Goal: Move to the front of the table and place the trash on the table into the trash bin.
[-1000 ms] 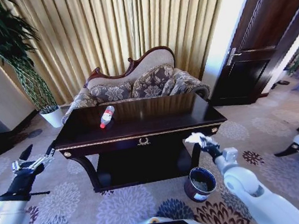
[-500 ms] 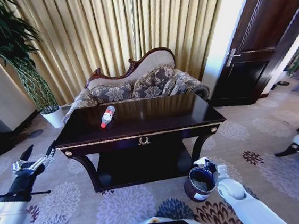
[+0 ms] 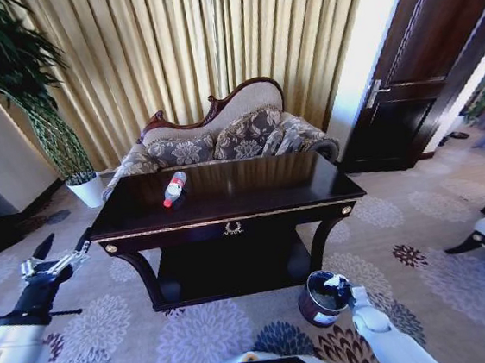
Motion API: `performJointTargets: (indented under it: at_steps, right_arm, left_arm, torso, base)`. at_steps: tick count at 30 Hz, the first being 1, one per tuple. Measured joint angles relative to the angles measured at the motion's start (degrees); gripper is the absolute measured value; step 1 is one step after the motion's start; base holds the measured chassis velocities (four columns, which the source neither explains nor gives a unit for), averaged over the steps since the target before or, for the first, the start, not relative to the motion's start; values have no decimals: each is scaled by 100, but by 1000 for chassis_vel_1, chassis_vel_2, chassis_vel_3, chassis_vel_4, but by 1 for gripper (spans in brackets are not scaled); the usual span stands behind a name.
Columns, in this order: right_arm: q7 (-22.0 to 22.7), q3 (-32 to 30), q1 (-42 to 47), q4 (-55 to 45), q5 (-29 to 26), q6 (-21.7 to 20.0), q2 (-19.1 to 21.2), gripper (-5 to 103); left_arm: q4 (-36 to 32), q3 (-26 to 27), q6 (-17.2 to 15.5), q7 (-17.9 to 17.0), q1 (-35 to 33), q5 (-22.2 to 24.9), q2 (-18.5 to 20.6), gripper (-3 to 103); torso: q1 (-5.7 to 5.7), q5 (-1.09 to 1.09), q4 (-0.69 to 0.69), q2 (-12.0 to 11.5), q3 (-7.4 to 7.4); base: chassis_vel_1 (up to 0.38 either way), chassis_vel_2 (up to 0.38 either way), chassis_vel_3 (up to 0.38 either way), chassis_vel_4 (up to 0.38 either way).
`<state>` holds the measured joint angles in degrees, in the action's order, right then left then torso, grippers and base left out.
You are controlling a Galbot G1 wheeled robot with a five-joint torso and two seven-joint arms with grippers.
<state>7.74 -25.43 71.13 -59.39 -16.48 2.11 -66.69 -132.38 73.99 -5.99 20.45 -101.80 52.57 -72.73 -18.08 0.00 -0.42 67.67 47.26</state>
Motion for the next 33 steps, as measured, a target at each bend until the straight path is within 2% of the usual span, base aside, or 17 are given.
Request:
performJointTargets:
  at_steps: [1, 3, 6, 7, 9, 13, 15, 16, 18, 21, 22, 25, 27, 33]
  right_arm:
    - [0, -7, -33, 61, 30, 5, -49, 2]
    - [0, -17, -78, 113, 79, 9, -116, 13]
    - [0, -17, -105, 121, 92, 20, -158, 18]
    - [3, -17, -136, 125, 94, 35, -189, 29]
    - [4, -17, -149, 127, 94, 39, -201, 29]
    - [9, -19, -172, 123, 89, 43, -212, 50]
    - [9, -21, -172, 118, 86, 43, -204, 50]
    - [10, -29, -172, 112, 78, 43, -197, 61]
    - [10, -32, -171, 103, 58, 43, -191, 61]
    - [14, -41, -167, 74, 26, 39, -165, 78]
    - [14, -41, -167, 74, 26, 39, -165, 78]
    - [18, -41, -166, 49, 19, 35, -150, 94]
    - [19, -41, -165, 26, 6, 32, -146, 98]
    - [21, -35, -136, -76, -58, 18, -126, 100]
  left_arm:
    - [10, 8, 0, 0, 7, -1, 3, 100]
    - [19, 37, 0, 0, 7, 13, 25, 100]
    - [19, 60, 0, 1, -9, 31, 43, 100]
    - [19, 68, 0, 6, -25, 36, 44, 100]
    - [19, 69, 2, 11, -32, 37, 44, 100]
    - [2, 76, 47, 67, -51, 74, 40, 100]
    - [-10, 82, 52, 71, -51, 82, 42, 100]
    - [-18, 85, 57, 73, -51, 90, 44, 100]
    - [-22, 86, 60, 74, -51, 93, 44, 100]
    - [-25, 86, 71, 77, -56, 95, 36, 100]
    - [-25, 86, 71, 77, -56, 95, 36, 100]
    - [-27, 87, 83, 82, -67, 97, 32, 100]
    - [-27, 91, 89, 83, -67, 104, 33, 100]
    - [-16, 102, 105, 83, -68, 119, 39, 100]
  torso:
    - [0, 0, 0, 0, 0]
    - [0, 0, 0, 0, 0]
    - [0, 1, 0, 0, 0]
    - [0, 0, 0, 0, 0]
    - [0, 0, 0, 0, 0]
    - [0, 0, -1, 0, 0]
    - [0, 0, -1, 0, 0]
    - [0, 0, -1, 0, 0]
    - [0, 1, 0, 0, 0]
    - [0, 0, -1, 0, 0]
    - [0, 0, -1, 0, 0]
    - [0, 1, 0, 0, 0]
    - [0, 1, 0, 0, 0]
    - [0, 0, 0, 0, 0]
  base:
    - [0, 0, 0, 0]
    - [0, 0, 0, 0]
    - [0, 0, 0, 0]
    - [0, 0, 0, 0]
    - [0, 0, 0, 0]
    - [0, 0, 0, 0]
    - [0, 0, 0, 0]
    - [0, 0, 0, 0]
    - [0, 0, 0, 0]
    - [0, 0, 0, 0]
    - [0, 0, 0, 0]
    - [0, 0, 0, 0]
    - [0, 0, 0, 0]
    - [0, 0, 0, 0]
